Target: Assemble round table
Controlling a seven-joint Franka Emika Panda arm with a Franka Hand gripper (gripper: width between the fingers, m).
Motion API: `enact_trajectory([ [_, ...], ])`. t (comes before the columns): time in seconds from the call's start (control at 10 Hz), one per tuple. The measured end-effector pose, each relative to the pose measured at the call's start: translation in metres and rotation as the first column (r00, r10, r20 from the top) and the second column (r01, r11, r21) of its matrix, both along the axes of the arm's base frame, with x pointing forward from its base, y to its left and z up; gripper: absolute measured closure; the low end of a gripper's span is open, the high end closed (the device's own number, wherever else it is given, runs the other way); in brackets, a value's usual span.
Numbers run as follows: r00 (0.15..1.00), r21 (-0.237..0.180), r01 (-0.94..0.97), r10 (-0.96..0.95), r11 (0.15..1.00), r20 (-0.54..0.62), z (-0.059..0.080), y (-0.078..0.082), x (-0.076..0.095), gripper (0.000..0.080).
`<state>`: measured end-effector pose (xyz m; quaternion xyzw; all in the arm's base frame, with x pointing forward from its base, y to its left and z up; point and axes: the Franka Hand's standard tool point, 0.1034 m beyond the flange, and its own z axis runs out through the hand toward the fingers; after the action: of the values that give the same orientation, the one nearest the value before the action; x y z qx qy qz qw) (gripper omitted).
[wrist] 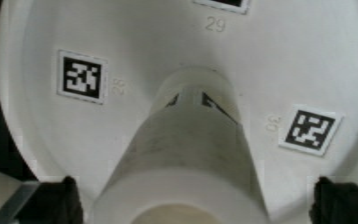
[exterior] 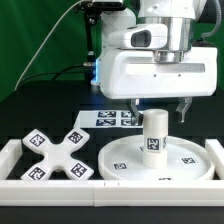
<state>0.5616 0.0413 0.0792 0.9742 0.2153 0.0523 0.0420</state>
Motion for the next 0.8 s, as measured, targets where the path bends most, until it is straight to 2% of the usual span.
enact_trajectory([
  [0.3,0.992,-0.02,-0.122,0.122,0.992,-0.018,-0.0004,-0.0023,-0.0008,0.015],
  [0.4,0.99,-0.007,-0.121,0.12,0.993,-0.071,-0.0005,0.0018,-0.0041,0.015],
  [0.5,0.991,-0.009,-0.122,0.121,0.993,-0.06,0.0009,0.0022,0.0001,0.015],
  [0.8,0.996,-0.006,-0.072,0.071,0.997,-0.06,0.0001,0.0014,-0.001,0.0176],
])
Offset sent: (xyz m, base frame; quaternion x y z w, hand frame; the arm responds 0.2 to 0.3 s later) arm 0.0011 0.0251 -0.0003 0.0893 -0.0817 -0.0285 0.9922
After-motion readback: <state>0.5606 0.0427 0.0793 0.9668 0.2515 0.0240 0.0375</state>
